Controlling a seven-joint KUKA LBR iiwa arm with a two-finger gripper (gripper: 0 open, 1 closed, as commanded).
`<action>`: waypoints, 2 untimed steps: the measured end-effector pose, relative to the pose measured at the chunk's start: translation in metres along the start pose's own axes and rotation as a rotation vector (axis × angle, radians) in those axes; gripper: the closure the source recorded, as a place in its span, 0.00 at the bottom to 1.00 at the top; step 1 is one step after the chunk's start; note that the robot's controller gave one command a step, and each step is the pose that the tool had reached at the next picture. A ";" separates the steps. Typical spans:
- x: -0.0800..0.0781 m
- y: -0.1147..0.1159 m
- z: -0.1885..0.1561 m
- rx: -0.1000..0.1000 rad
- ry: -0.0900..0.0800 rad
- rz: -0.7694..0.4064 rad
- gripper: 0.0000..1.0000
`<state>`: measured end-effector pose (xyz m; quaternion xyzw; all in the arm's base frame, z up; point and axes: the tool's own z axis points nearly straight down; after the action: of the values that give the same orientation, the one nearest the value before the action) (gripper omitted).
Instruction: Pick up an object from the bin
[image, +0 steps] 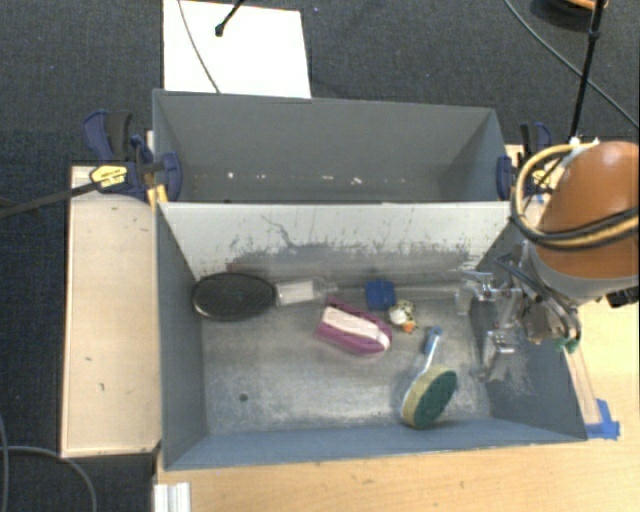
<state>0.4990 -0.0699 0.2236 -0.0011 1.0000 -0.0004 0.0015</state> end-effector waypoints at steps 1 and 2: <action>0.026 0.006 0.122 -0.002 0.010 0.043 0.00; 0.021 0.005 0.116 0.001 -0.005 0.038 1.00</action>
Offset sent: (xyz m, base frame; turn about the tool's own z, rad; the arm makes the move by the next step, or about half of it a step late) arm -0.0234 0.0059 -0.1185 0.0446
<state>0.4779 -0.0646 0.1072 0.0180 0.9998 -0.0006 0.0040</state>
